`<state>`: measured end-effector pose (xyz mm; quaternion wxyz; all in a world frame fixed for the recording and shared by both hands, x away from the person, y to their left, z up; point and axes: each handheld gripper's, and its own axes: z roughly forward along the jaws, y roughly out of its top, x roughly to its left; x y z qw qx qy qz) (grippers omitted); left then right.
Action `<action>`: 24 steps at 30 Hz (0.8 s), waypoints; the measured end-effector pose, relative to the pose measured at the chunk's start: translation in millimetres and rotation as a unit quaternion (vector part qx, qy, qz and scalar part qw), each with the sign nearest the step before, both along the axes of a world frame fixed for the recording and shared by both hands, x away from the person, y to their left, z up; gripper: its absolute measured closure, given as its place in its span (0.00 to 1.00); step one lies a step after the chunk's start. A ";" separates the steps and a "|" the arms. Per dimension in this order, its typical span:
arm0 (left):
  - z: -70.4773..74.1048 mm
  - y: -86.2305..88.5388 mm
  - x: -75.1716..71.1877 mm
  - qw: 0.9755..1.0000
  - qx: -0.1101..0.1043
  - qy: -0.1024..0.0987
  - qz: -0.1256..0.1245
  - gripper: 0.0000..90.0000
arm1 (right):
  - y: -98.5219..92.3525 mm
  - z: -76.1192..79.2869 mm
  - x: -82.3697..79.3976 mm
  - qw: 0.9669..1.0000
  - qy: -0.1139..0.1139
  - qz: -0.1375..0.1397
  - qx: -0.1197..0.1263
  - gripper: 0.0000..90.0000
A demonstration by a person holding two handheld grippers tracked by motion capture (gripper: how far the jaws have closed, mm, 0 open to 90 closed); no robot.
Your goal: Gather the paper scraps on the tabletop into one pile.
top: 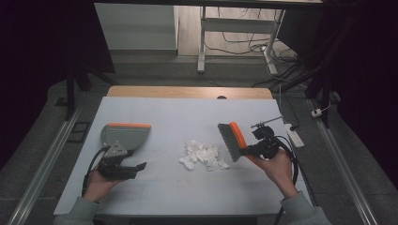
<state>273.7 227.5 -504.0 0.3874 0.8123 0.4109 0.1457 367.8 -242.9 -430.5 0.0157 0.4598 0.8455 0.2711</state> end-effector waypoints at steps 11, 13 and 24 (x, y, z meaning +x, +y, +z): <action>0.2 -1.2 -0.5 1.000 0.000 -0.001 -0.003 0.30 | 28.0 -30.7 -9.5 0.999 0.030 -0.008 0.019 0.79; 0.0 -0.9 -0.5 1.000 0.002 0.000 -0.001 0.30 | 39.5 -29.0 -8.4 0.999 0.024 -0.001 0.026 0.79; 0.3 2.3 -2.5 1.000 -0.002 -0.001 0.001 0.30 | 30.4 -1.1 -8.5 0.998 -0.020 0.008 0.063 0.79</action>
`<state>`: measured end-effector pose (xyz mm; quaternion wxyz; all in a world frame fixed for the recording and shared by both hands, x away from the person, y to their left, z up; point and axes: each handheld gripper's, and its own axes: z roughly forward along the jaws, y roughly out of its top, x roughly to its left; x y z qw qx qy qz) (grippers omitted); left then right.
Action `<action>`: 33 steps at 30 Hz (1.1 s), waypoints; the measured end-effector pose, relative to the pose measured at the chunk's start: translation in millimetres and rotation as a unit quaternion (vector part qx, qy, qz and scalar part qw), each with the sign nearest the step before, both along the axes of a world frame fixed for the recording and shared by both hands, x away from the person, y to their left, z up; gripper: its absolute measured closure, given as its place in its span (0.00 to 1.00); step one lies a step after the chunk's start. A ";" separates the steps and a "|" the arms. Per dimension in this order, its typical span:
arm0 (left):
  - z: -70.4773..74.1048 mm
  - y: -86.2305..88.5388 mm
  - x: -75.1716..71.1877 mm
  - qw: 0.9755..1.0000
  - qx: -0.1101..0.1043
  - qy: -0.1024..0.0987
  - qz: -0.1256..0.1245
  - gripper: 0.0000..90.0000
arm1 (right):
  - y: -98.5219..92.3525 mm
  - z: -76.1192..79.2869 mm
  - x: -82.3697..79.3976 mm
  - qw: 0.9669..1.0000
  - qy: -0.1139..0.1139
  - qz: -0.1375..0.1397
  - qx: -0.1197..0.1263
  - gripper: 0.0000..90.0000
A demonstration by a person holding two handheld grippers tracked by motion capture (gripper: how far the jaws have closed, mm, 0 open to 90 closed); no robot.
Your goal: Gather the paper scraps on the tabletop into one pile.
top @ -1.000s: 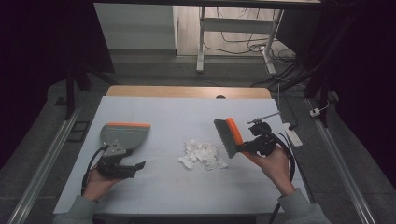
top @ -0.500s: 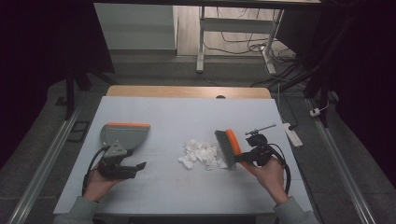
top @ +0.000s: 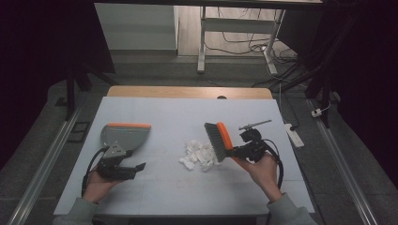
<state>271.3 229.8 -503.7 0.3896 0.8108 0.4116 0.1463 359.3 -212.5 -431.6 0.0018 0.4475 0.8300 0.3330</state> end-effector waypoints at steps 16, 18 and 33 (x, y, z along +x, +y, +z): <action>1.4 0.3 -2.9 1.000 0.000 -0.002 0.010 0.30 | -79.2 -13.6 1.0 0.999 -0.036 -0.039 0.011 0.79; 1.5 0.2 -3.5 1.000 0.000 -0.003 0.011 0.30 | -87.4 -17.5 -1.9 0.998 -0.043 -0.039 0.008 0.79; 2.4 -0.5 -3.5 1.000 -0.003 -0.003 0.013 0.30 | -107.8 -30.9 -13.9 0.997 -0.064 -0.045 -0.013 0.79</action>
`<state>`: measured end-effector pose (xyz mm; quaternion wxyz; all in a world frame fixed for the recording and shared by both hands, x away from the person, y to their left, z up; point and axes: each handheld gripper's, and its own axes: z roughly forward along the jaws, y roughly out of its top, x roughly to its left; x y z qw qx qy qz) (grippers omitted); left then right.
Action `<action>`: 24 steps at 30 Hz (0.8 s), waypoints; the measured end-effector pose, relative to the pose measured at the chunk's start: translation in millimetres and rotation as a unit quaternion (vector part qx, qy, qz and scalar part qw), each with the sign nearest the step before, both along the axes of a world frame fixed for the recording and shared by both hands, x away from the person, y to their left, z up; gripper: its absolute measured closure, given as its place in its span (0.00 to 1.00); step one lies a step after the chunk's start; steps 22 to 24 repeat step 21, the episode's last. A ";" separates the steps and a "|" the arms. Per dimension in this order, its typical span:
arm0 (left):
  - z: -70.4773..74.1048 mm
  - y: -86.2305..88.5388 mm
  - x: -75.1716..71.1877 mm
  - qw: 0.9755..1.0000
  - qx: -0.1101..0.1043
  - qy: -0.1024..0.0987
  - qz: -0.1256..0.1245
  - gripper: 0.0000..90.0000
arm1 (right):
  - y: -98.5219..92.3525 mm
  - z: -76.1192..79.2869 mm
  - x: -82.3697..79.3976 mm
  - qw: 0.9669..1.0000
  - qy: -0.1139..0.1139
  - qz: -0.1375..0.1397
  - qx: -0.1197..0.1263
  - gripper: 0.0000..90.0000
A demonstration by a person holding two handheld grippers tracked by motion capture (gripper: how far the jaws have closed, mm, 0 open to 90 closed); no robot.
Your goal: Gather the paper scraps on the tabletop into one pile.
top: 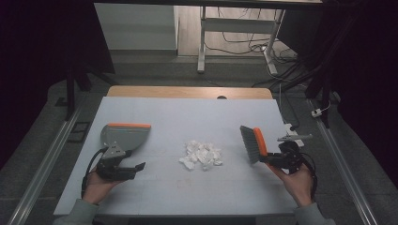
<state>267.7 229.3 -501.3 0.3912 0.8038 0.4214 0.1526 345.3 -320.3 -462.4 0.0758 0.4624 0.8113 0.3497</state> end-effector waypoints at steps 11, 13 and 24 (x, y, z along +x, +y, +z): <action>0.2 0.1 -0.2 1.000 -0.001 -0.001 -0.001 0.30 | 4.9 1.9 -2.9 1.000 -0.007 0.008 0.000 0.79; 0.2 0.0 -0.2 1.000 0.000 -0.001 -0.001 0.30 | 5.4 1.9 -3.2 1.000 -0.009 0.010 -0.001 0.79; 0.4 0.5 -0.3 1.000 -0.002 -0.001 -0.001 0.30 | 6.8 2.8 -4.7 1.000 -0.015 0.013 0.001 0.79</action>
